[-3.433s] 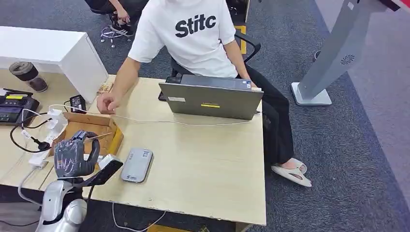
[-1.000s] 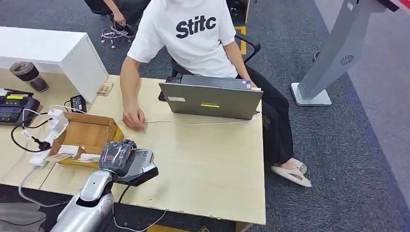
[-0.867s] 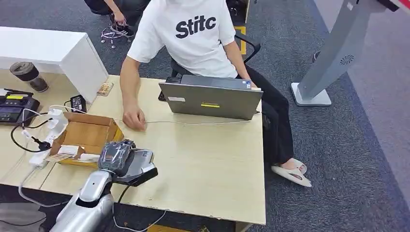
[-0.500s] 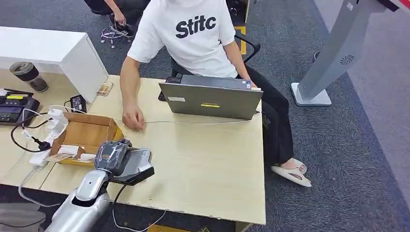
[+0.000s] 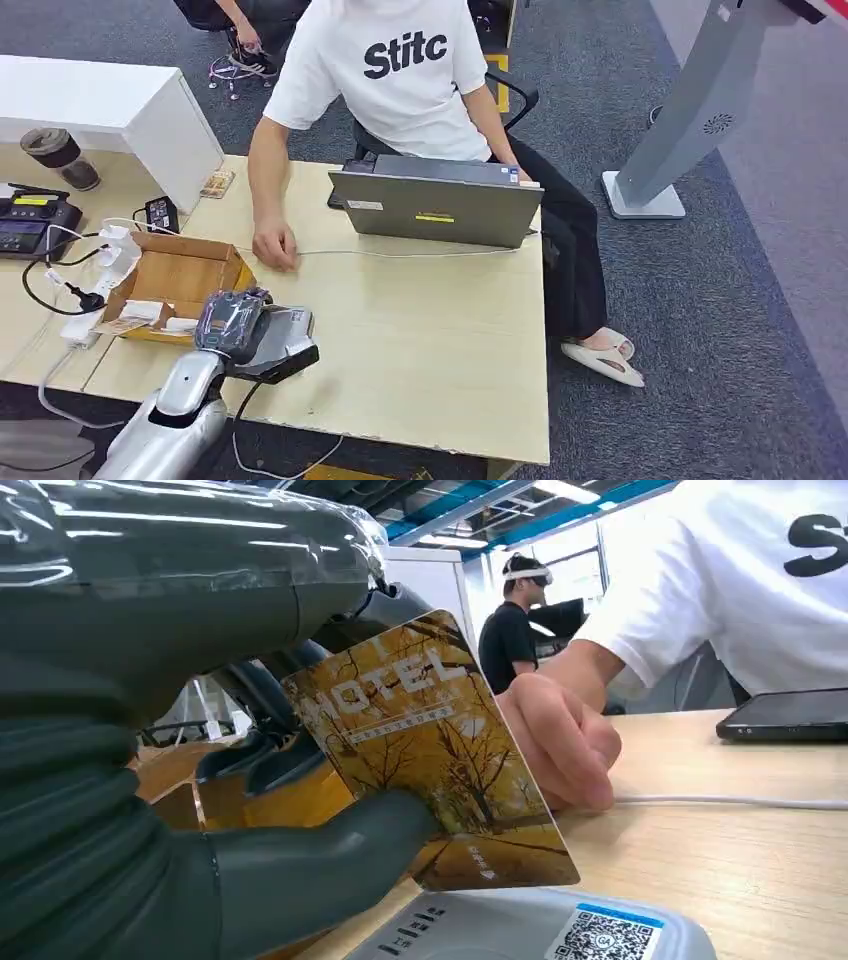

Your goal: Pass the card to the sensor for recognition and then transmit it.

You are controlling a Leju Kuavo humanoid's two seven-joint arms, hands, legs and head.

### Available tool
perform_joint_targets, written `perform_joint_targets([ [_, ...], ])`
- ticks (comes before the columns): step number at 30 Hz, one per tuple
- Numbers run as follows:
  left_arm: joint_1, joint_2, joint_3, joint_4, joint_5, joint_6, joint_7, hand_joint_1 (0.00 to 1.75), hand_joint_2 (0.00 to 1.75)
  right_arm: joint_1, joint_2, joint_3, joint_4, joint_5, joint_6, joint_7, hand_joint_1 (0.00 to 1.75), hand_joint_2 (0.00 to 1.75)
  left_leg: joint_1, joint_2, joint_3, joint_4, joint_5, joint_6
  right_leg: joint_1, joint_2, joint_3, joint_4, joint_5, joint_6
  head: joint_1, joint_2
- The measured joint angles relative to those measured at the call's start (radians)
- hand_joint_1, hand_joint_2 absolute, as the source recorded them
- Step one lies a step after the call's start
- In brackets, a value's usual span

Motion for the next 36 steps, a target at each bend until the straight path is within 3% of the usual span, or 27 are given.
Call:
perform_joint_targets([
  [15, 0.0, 0.0, 0.0, 0.0, -0.001, 0.0, 0.0, 1.75, 1.75, 0.0, 0.0, 0.0, 0.0, 0.0, 0.0, 0.0, 0.0, 1.75, 0.0, 0.0, 0.0, 0.0, 0.0, 0.0, 0.0, 0.0, 0.0, 0.0, 0.0, 0.0, 0.0, 0.0],
  [17, -0.007, 0.002, 0.0, 0.0, -0.05, 0.051, 0.029, 1.75, 1.75, 0.0, 0.0, 0.0, 0.0, 0.01, -0.014, 0.002, 0.0, 1.75, 0.0, 0.0, 0.0, 0.0, 0.001, -0.001, 0.0, 0.0, -0.002, 0.0, 0.001, 0.0, 0.0, 0.0],
  [19, -0.066, 0.013, 0.0, 0.008, -0.081, 0.123, 0.022, 1.75, 1.75, -0.001, 0.0, 0.0, 0.0, 0.02, -0.024, 0.01, 0.0, 1.75, 0.001, -0.002, -0.006, 0.001, 0.004, 0.0, 0.001, -0.001, -0.007, 0.0, 0.003, 0.0, 0.0, 0.0],
  [22, -0.199, 0.035, 0.0, 0.043, -0.069, 0.139, -0.024, 1.75, 1.75, -0.012, 0.0, 0.0, -0.001, 0.031, -0.024, 0.018, 0.0, 1.75, 0.001, -0.006, -0.013, 0.001, 0.009, -0.002, 0.0, -0.005, -0.011, 0.0, 0.008, -0.001, 0.001, 0.0],
  [24, -0.237, 0.042, 0.0, 0.053, -0.069, 0.145, -0.031, 1.75, 1.75, -0.013, 0.0, 0.0, -0.001, 0.033, -0.024, 0.018, 0.0, 1.75, 0.001, -0.004, -0.012, 0.0, 0.009, -0.002, 0.0, -0.002, -0.011, 0.001, 0.008, -0.001, -0.001, 0.0],
  [36, -0.26, 0.043, 0.0, 0.067, -0.059, 0.156, -0.03, 1.75, 1.75, -0.013, 0.0, 0.0, 0.0, 0.033, -0.026, 0.018, 0.0, 1.75, 0.0, -0.004, -0.012, 0.001, 0.01, -0.002, 0.0, -0.002, -0.013, 0.001, 0.009, 0.0, 0.0, 0.0],
])
